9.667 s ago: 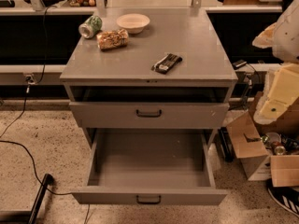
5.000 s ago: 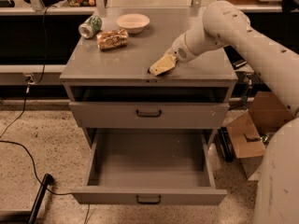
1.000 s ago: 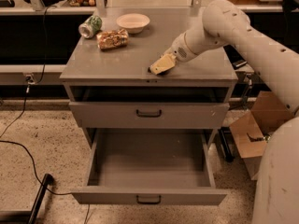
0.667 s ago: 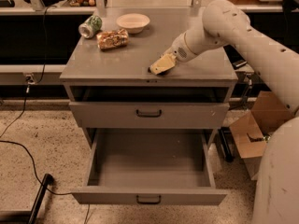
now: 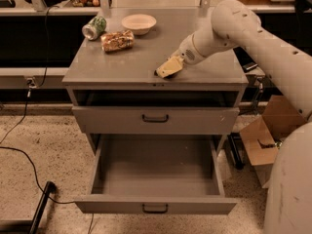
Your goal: Place rxbar chocolate into middle drawer
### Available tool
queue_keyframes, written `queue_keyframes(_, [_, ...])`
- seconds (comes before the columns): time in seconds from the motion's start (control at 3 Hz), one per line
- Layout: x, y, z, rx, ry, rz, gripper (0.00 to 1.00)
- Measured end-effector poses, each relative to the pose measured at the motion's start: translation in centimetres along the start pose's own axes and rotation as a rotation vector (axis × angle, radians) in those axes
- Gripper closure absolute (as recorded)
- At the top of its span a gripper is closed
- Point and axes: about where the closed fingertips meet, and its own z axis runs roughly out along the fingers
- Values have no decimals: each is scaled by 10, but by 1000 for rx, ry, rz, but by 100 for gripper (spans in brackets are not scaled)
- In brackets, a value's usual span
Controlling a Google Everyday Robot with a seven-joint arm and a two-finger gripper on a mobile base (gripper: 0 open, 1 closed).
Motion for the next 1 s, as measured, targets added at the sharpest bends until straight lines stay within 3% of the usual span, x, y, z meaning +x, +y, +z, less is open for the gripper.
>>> queue_keyframes(1.0, [0,0,0,0,0,0,100])
